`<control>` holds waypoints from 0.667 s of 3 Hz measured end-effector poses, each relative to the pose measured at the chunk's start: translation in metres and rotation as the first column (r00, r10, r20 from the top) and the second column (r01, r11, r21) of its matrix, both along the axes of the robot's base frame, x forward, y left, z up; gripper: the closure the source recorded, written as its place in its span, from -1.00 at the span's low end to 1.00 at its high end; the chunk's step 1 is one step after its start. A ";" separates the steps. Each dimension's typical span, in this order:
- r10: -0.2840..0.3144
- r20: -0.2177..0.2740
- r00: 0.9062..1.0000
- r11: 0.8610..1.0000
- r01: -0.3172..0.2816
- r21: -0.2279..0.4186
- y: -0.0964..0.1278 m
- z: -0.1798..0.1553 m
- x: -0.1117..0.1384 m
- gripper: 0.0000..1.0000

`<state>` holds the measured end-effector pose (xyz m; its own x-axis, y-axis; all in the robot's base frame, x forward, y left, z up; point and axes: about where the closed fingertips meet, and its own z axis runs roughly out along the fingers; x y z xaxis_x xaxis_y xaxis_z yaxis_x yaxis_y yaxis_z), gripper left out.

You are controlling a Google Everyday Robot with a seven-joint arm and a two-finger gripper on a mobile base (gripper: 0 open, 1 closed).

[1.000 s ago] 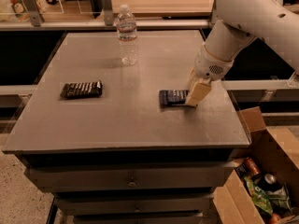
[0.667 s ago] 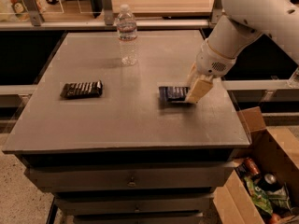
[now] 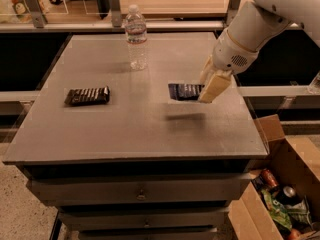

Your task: Pick rxbar blueberry

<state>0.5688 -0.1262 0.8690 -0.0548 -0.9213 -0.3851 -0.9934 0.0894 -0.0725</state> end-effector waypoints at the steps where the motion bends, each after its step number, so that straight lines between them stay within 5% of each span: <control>1: 0.004 0.031 0.999 1.000 -0.004 0.001 -0.001 0.020 -0.001 0.77; 2: 0.005 0.032 0.999 1.000 -0.005 0.002 0.000 0.019 0.000 1.00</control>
Offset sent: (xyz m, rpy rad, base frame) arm -0.0008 -0.0008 0.0174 0.0008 -0.0273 0.0039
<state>0.5688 -0.1259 0.8878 -0.0378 -0.9207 -0.3883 -0.9910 0.0845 -0.1039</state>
